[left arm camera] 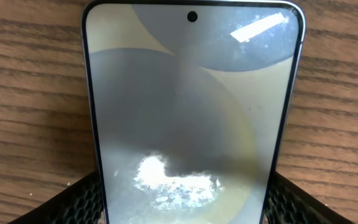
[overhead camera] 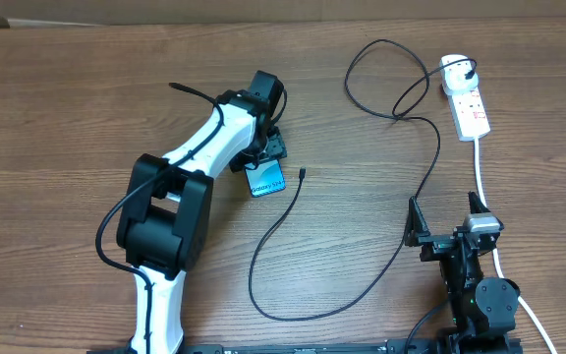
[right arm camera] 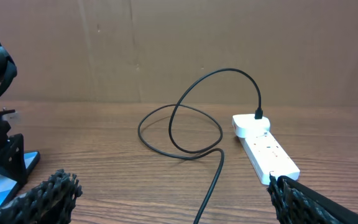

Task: Plug charger to phone and switch on socket
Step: 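Lift the phone with the left gripper and swing it upward, away from table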

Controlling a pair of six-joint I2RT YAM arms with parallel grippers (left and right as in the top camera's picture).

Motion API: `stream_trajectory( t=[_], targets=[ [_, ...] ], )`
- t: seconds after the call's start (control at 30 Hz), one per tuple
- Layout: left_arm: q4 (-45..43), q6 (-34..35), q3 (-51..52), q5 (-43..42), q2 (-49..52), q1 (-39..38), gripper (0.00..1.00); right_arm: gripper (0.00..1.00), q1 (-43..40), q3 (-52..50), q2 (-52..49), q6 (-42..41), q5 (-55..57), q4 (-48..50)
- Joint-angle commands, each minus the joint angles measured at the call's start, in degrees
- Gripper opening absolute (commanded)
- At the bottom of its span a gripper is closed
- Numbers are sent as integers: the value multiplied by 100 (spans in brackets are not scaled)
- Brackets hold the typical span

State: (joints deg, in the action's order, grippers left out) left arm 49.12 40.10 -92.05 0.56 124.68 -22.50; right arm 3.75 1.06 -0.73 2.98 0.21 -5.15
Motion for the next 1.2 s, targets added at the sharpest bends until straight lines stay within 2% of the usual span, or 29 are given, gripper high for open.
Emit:
stream_trajectory(
  t=[0.0, 0.67, 1.17],
  targets=[
    [42, -81, -155, -380, 120, 90, 72, 100, -13, -61, 57, 9, -11, 35],
    [509, -245, -741, -715, 118, 208, 70, 100, -11, -61, 57, 9, -11, 35],
    [509, -289, -800, -1906, 118, 271, 70, 100, -13, -61, 57, 9, -11, 35]
  ],
)
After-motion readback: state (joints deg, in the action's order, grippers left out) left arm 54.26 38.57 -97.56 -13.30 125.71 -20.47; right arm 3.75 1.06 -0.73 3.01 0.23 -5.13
